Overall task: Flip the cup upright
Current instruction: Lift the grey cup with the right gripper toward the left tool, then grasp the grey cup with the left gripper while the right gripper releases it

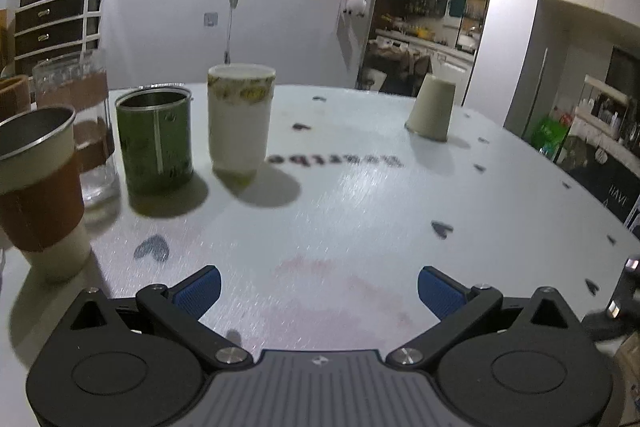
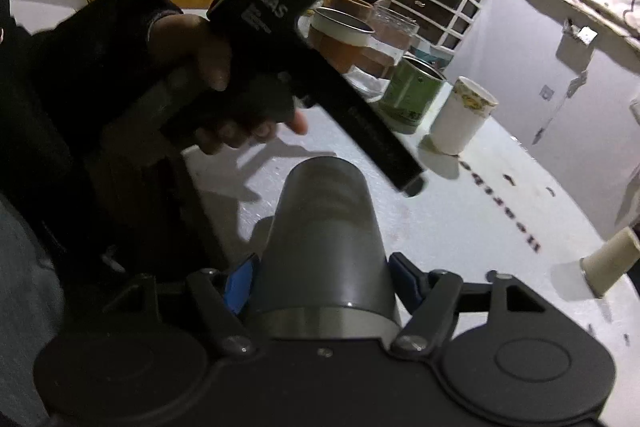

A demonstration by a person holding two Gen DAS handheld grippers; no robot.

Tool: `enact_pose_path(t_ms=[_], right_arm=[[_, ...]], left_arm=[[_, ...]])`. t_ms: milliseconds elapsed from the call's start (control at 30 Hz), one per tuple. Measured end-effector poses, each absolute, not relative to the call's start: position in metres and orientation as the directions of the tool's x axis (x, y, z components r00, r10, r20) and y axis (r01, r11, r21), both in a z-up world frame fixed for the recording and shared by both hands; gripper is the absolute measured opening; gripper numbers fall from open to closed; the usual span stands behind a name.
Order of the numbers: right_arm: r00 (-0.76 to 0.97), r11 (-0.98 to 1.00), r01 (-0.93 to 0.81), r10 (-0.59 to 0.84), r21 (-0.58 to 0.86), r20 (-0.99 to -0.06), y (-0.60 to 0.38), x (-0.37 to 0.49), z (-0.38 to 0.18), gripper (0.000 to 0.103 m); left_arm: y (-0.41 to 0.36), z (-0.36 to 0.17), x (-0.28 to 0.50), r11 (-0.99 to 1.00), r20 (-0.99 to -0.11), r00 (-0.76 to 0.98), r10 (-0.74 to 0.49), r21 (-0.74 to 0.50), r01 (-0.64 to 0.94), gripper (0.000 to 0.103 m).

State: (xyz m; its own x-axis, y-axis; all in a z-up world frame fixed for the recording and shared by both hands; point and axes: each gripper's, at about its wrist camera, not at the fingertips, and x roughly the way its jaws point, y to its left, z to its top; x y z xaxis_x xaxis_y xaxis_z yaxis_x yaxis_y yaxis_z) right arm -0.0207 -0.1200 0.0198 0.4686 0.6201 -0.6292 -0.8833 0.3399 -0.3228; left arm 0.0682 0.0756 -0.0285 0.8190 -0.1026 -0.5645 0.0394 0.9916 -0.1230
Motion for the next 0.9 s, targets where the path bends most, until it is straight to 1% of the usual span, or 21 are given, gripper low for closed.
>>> enact_pose_path(t_ms=[100, 167, 200, 367, 533, 667, 900], right_arm=[[0.508, 0.383, -0.861, 0.593, -0.335, -0.625, -0.125, -0.019, 0.019, 0.074], [0.525, 0.409, -0.849, 0.578, -0.335, -0.624, -0.128, -0.018, 0.017, 0.079], [0.529, 0.416, -0.846, 0.575, -0.334, -0.624, -0.129, -0.017, 0.016, 0.08], [0.561, 0.452, -0.823, 0.552, -0.344, -0.616, -0.137, -0.016, 0.014, 0.086], [0.633, 0.542, -0.761, 0.497, -0.357, -0.594, -0.15, -0.008, 0.011, 0.086], [0.658, 0.614, -0.724, 0.477, -0.315, -0.582, -0.162, 0.003, 0.012, 0.085], [0.696, 0.691, -0.664, 0.431, -0.286, -0.575, -0.165, 0.014, 0.004, 0.085]], left_arm=[[0.082, -0.031, 0.061, 0.987, -0.565, 0.814, -0.135, -0.15, 0.06, 0.103], [0.084, -0.031, 0.057, 0.985, -0.563, 0.812, -0.15, -0.153, 0.075, 0.103], [0.084, -0.031, 0.056, 0.985, -0.563, 0.811, -0.157, -0.153, 0.084, 0.103], [0.085, -0.028, 0.048, 0.981, -0.568, 0.805, -0.174, -0.167, 0.094, 0.103], [0.082, -0.027, 0.039, 0.976, -0.576, 0.79, -0.209, -0.179, 0.128, 0.103], [0.077, -0.029, 0.039, 0.977, -0.584, 0.785, -0.205, -0.166, 0.131, 0.103], [0.075, -0.026, 0.035, 0.973, -0.585, 0.78, -0.221, -0.183, 0.138, 0.103]])
